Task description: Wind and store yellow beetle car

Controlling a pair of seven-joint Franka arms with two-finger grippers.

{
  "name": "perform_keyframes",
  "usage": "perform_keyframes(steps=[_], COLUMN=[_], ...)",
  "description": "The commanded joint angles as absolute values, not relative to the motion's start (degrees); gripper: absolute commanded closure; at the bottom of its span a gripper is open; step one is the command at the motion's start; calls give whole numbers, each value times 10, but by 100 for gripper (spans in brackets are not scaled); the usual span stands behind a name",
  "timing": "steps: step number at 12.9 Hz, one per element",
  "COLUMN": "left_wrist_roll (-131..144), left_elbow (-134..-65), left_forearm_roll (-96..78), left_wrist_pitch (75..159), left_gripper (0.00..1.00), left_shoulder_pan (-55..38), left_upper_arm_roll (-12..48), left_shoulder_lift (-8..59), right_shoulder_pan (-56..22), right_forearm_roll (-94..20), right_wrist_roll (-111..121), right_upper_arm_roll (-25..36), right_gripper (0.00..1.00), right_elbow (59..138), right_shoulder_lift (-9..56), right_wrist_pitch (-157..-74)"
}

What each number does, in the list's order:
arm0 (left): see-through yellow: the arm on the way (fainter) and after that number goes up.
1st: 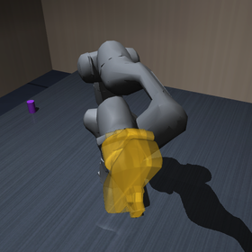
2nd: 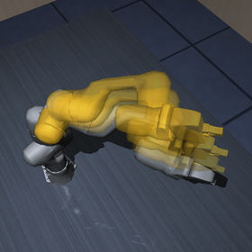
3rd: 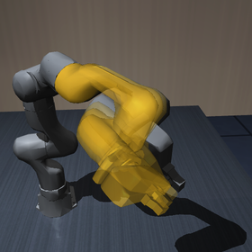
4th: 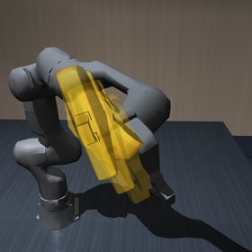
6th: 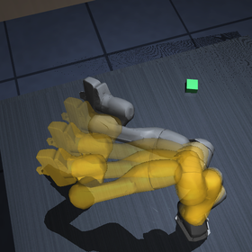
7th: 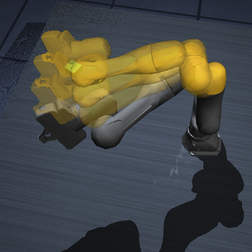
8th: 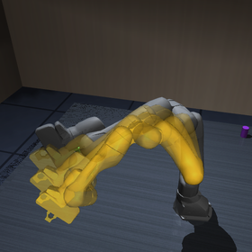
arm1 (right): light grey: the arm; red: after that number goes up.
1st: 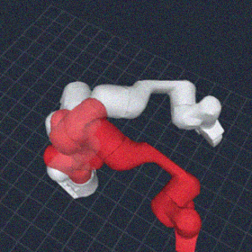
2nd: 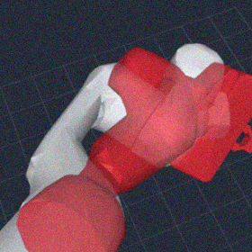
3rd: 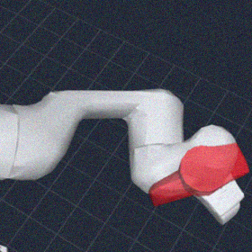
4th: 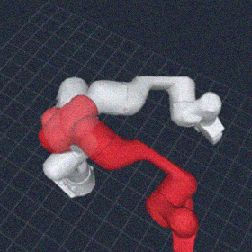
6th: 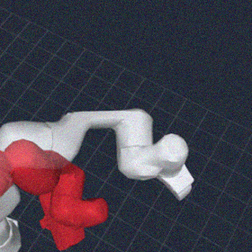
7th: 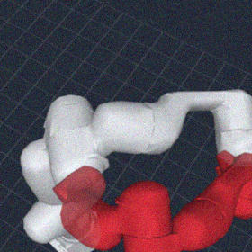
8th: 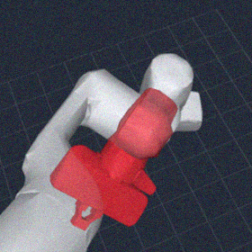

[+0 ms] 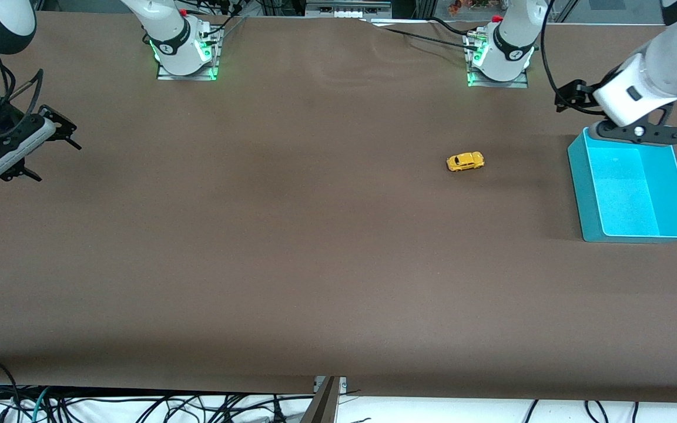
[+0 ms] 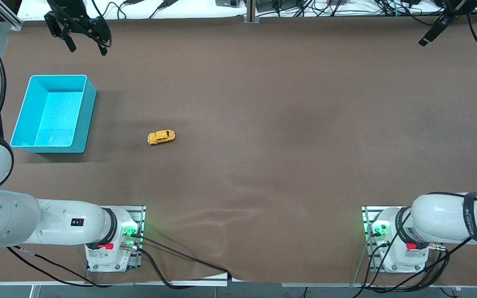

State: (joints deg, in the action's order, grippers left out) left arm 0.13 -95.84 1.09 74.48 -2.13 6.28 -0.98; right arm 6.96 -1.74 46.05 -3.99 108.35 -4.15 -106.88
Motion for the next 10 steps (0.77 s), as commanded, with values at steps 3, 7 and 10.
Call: perform_keyframes(steps=[3,7,10], left_wrist_roll=[-105,-260,-335], left_elbow=[-1040,-1117,-1184], left_forearm_roll=[4,9,9], left_wrist_pitch=[805,865,951], left_gripper=[0,0,0], left_shoulder_pan=[-20,-25,-20], left_upper_arm_roll=[73,99,116], left_shoulder_lift=[-4,-3,-3], right_shoulder_pan=[48,29,18], right_forearm_roll=[-18,-14,4], right_wrist_roll=[225,107,68], right_upper_arm_roll=[-25,-25,-25], right_gripper=[1,1,1], right_elbow=[1042,1002,983], right_shoulder_lift=[-55,-59,-50], right_wrist_pitch=[-992,-951,-938])
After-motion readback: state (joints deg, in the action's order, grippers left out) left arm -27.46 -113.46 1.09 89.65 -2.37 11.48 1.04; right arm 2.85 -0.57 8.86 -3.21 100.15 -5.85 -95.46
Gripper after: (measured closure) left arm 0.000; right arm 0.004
